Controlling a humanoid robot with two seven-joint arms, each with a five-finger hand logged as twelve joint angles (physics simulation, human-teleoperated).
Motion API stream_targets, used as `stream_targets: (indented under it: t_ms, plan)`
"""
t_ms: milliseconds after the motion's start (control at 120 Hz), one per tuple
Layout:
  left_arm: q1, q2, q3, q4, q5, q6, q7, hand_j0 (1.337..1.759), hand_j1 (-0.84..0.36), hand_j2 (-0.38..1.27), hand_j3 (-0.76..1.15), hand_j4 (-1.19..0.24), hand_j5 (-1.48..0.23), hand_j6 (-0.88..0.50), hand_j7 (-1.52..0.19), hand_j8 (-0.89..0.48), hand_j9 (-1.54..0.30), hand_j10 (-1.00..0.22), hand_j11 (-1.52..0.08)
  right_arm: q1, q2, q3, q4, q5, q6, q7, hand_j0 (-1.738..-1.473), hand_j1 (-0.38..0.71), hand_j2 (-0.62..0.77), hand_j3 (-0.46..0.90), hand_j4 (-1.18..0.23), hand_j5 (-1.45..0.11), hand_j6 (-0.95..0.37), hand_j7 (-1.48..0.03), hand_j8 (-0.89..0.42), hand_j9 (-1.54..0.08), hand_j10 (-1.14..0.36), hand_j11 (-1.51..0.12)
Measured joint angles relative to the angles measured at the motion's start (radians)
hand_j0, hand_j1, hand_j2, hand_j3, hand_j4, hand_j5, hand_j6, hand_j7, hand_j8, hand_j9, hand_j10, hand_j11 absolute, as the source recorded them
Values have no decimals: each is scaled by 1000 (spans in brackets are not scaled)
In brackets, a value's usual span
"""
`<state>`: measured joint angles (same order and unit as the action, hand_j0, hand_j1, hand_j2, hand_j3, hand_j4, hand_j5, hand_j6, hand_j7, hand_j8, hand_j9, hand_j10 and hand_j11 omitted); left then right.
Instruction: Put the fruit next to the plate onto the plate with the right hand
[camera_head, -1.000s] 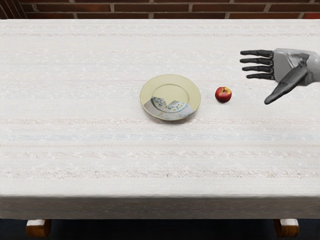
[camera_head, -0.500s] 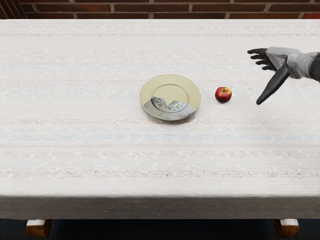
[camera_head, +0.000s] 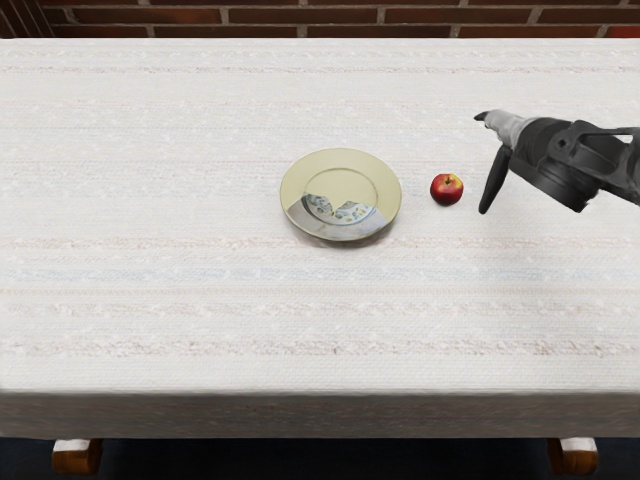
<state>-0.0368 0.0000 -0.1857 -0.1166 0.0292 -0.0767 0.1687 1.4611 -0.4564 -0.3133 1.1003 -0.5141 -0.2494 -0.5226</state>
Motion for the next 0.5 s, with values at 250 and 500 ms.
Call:
stream_targets:
  t_ms: [250,500]
  plan:
    - [0,0,0,0,0,0,0,1658,60,48,0,-241,-313,-241,-313,-241,-313,-241,-313,-5,104,-22,-62,0,12,-79,-1658,-306,-6,0,-39,-48,-40,-47,-39,-48,-38,-48]
    - [0,0,0,0,0,0,0,1658,60,48,0,-241,-313,-241,-313,-241,-313,-241,-313,-21,149,-22,-132,-7,22,-87,-1658,-286,-9,0,-55,-70,-57,-69,-56,-69,-55,-69]
